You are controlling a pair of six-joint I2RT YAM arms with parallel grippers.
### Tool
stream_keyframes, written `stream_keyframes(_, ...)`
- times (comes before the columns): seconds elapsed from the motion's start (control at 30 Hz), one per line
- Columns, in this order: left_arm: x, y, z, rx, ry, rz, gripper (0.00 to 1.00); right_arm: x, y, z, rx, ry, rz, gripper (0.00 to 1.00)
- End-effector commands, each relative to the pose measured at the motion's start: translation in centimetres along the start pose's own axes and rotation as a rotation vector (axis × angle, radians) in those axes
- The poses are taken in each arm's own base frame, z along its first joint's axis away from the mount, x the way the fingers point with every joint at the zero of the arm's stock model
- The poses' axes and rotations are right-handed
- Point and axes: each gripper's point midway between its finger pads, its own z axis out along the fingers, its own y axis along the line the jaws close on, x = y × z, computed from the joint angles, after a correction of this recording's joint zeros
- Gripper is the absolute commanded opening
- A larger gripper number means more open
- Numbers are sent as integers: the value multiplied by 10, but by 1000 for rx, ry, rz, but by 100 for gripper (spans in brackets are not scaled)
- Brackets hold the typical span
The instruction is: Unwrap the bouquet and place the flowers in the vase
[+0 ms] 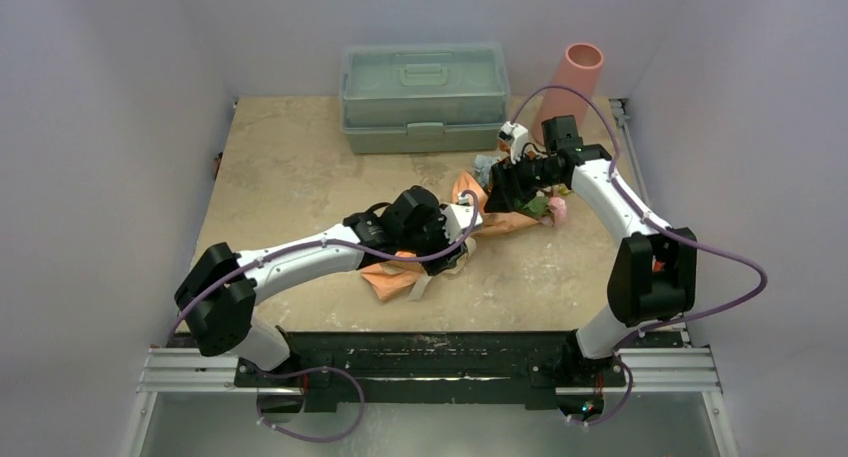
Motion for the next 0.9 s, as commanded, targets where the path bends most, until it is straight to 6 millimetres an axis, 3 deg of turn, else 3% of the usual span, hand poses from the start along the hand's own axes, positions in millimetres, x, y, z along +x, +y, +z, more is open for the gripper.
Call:
stream_keyframes(0.0, -1, 22, 9, -135, -8, -87, 56, -43, 6, -1, 1, -93, -69, 73)
stream_keyframes(0.23, 25, 31, 27, -182, 71, -138, 49, -51, 4, 24, 2, -75, -93, 68)
stream_keyframes(0.47, 41, 42, 40, -236, 117, -158, 46, -26, -15, 54, 21, 3, -60, 56)
stream_keyframes(0.63, 44, 43, 49, -244, 123, -199, 44, -14, -28, 66, 63, 36, -38, 55)
stream_keyframes(0.73, 40, 45, 52, -246, 113, -212, 39, -7, -36, 70, 91, 56, -35, 55)
stream_keyframes(0.87, 23, 46, 47, -225, 57, -225, 20, 6, -41, 77, 99, 90, -29, 54)
